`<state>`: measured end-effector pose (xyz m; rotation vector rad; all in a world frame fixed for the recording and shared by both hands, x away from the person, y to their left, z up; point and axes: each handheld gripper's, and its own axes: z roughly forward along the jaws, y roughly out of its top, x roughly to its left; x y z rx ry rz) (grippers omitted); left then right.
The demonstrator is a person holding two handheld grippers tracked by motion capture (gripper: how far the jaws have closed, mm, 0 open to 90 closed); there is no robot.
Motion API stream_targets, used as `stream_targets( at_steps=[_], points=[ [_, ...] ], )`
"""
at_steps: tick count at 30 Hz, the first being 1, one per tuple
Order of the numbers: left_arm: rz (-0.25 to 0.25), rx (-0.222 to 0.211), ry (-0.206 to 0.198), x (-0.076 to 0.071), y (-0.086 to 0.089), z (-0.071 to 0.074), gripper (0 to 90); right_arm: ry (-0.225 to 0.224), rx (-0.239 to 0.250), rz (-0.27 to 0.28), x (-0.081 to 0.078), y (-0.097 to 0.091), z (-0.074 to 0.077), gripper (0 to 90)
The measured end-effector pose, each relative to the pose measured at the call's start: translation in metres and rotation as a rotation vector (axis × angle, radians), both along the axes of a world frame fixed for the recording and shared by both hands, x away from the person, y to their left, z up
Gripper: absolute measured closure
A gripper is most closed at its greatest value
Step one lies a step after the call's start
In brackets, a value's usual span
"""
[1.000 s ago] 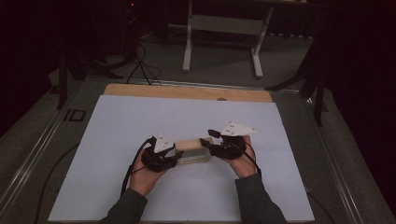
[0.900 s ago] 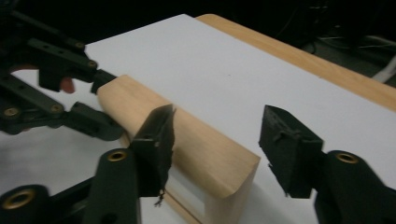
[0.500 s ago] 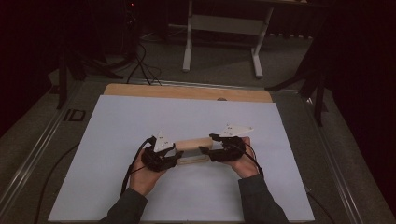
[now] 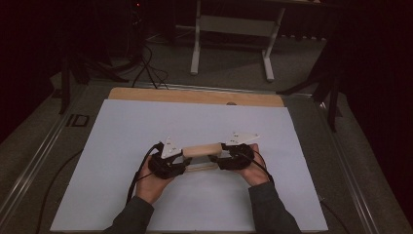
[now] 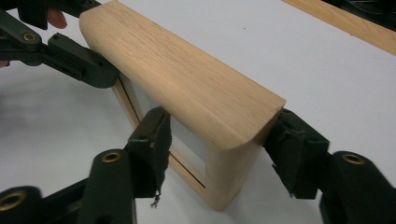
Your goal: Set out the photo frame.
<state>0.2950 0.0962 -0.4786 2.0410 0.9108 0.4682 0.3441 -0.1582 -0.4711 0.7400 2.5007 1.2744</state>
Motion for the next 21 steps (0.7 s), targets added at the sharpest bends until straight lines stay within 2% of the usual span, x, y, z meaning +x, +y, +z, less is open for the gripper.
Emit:
stream_targets(
  at_steps=[9, 17, 21],
  points=[
    [0.006, 0.028, -0.012, 0.0022, -0.0018, -0.0001, 55.4, -0.031, -0.026, -0.002, -0.0025, 0.0013, 0.0019, 46.9],
    [0.009, 0.040, -0.011, 0.0057, 0.0008, 0.0011, 54.4, -0.054, -0.025, -0.008, -0.0036, 0.0059, 0.0044, 47.9],
    [0.004, 0.070, -0.022, 0.0068, 0.0011, 0.0020, 54.5, -0.071, -0.044, -0.012, -0.0046, 0.0090, 0.0041, 48.6]
  ],
)
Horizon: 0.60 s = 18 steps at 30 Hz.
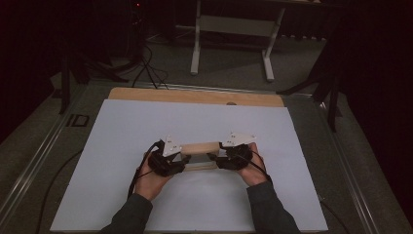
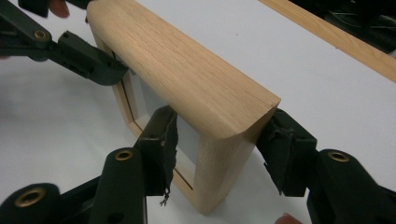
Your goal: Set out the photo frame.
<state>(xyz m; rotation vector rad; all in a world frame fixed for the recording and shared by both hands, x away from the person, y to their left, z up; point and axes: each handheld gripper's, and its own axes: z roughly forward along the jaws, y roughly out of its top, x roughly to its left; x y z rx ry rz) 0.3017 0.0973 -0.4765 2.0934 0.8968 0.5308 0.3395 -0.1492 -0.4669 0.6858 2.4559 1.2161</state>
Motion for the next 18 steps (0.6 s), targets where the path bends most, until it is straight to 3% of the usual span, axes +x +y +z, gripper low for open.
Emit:
stream_targets(
  at_steps=[3, 18],
  points=[
    [0.005, 0.022, -0.014, 0.001, -0.001, 0.000, 54.4, -0.008, -0.015, -0.006, 0.000, 0.002, -0.001, 48.8],
    [0.002, 0.036, -0.028, 0.011, 0.000, 0.000, 52.9, -0.019, -0.022, -0.037, 0.003, 0.006, -0.003, 49.7]
  ],
)
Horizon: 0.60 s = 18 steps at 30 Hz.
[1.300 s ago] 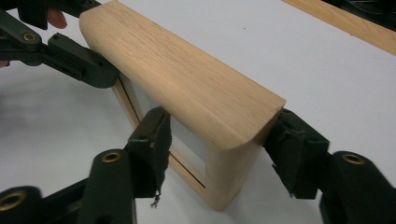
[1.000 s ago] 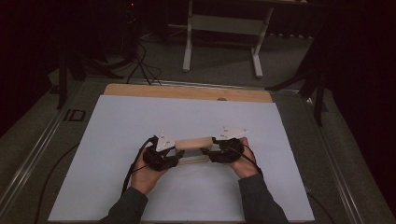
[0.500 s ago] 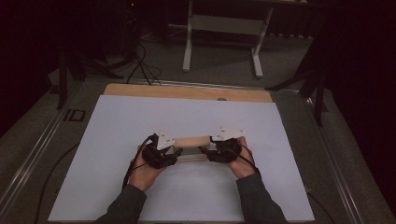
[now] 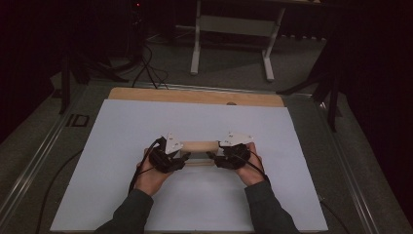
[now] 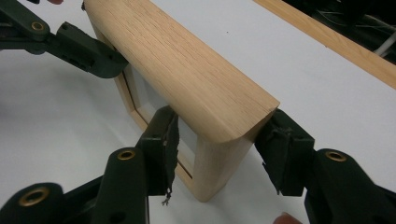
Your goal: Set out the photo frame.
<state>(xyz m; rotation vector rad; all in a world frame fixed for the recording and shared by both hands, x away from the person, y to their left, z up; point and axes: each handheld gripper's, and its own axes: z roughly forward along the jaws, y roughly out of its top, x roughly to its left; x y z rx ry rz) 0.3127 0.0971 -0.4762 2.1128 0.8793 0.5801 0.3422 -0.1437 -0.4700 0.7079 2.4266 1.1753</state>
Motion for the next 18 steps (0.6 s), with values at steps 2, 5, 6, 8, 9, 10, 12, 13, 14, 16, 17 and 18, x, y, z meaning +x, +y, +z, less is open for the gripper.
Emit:
stream_targets(
  at_steps=[2, 5, 6, 8, 9, 10, 12, 13, 14, 16, 17, 18],
  points=[
    [-0.004, -0.001, -0.002, 0.002, 0.001, 0.000, 52.8, 0.001, 0.004, -0.005, 0.001, 0.001, 0.000, 49.7],
    [-0.007, -0.004, -0.005, 0.004, 0.002, -0.001, 52.5, 0.002, 0.008, -0.011, 0.002, 0.002, -0.001, 49.8],
    [-0.007, -0.004, -0.007, 0.005, 0.002, -0.001, 52.3, 0.002, 0.007, -0.013, 0.003, 0.002, -0.001, 49.8],
    [-0.005, -0.003, -0.007, 0.006, 0.002, -0.001, 52.1, 0.001, 0.009, -0.017, 0.003, 0.002, -0.001, 49.8],
    [-0.003, -0.003, -0.007, 0.006, 0.002, -0.002, 52.0, 0.001, 0.011, -0.018, 0.004, 0.003, -0.001, 49.8],
    [-0.003, -0.003, -0.007, 0.006, 0.002, -0.002, 51.9, 0.001, 0.011, -0.018, 0.004, 0.003, -0.001, 49.8],
    [0.000, -0.003, -0.006, 0.007, 0.003, -0.001, 51.8, 0.002, 0.014, -0.020, 0.005, 0.004, -0.002, 49.8],
    [0.000, 0.000, -0.004, 0.008, 0.003, -0.001, 51.8, 0.002, 0.015, -0.021, 0.005, 0.004, -0.002, 49.8],
    [0.000, 0.000, -0.005, 0.009, 0.003, -0.001, 51.6, -0.002, 0.018, -0.020, 0.006, 0.004, -0.002, 49.8],
    [0.004, 0.003, -0.004, 0.010, 0.004, -0.001, 51.3, -0.001, 0.019, -0.021, 0.007, 0.005, -0.002, 49.8],
    [0.004, 0.003, -0.004, 0.010, 0.004, -0.001, 51.1, 0.000, 0.020, -0.024, 0.007, 0.006, -0.002, 49.8],
    [0.009, 0.002, -0.003, 0.011, 0.004, -0.001, 50.9, 0.000, 0.023, -0.027, 0.008, 0.006, -0.002, 49.8]
  ],
)
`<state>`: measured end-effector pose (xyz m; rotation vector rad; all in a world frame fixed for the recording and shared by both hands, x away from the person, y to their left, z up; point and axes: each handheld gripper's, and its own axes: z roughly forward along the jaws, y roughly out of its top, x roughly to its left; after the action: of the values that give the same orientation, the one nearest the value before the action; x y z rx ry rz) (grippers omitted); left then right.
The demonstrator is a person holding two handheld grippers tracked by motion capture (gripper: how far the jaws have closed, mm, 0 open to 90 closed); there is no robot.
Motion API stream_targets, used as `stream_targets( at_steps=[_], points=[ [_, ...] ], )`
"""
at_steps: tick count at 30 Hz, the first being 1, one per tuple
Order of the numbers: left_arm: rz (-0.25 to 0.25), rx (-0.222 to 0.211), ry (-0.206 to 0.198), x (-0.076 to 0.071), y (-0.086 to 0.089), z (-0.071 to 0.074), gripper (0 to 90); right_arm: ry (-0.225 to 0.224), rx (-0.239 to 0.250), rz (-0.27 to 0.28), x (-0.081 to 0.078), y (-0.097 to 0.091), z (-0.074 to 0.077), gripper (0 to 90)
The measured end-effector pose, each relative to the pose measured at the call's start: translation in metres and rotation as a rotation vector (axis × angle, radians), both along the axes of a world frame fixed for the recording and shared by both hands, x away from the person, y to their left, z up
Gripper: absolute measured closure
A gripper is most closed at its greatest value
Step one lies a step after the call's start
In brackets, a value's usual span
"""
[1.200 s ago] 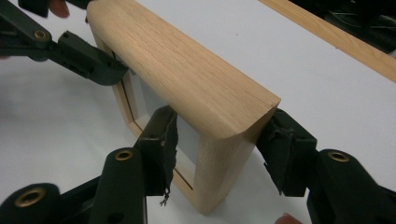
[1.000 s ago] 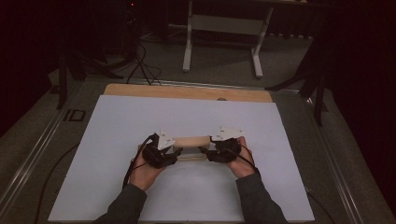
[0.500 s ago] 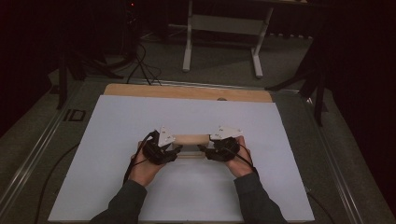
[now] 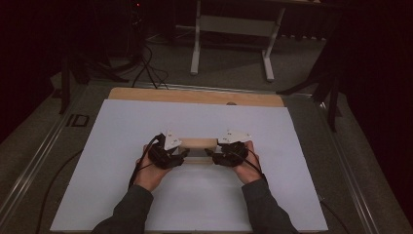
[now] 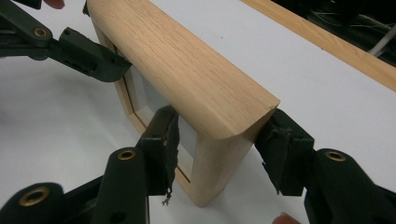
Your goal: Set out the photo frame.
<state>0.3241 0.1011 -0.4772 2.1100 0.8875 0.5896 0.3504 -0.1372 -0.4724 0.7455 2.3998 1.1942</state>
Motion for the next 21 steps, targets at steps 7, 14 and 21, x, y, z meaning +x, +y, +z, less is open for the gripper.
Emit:
stream_targets(
  at_steps=[7, 14, 21],
  points=[
    [0.014, -0.002, 0.006, 0.007, 0.001, 0.001, 50.0, -0.004, 0.000, -0.008, 0.004, 0.003, 0.000, 50.0],
    [0.020, -0.014, 0.011, 0.013, 0.002, 0.001, 49.1, -0.001, -0.004, -0.018, 0.009, 0.005, 0.000, 50.0],
    [0.029, -0.031, 0.014, 0.018, 0.002, 0.000, 47.7, 0.014, 0.012, -0.026, 0.015, 0.005, 0.000, 49.7]
  ],
)
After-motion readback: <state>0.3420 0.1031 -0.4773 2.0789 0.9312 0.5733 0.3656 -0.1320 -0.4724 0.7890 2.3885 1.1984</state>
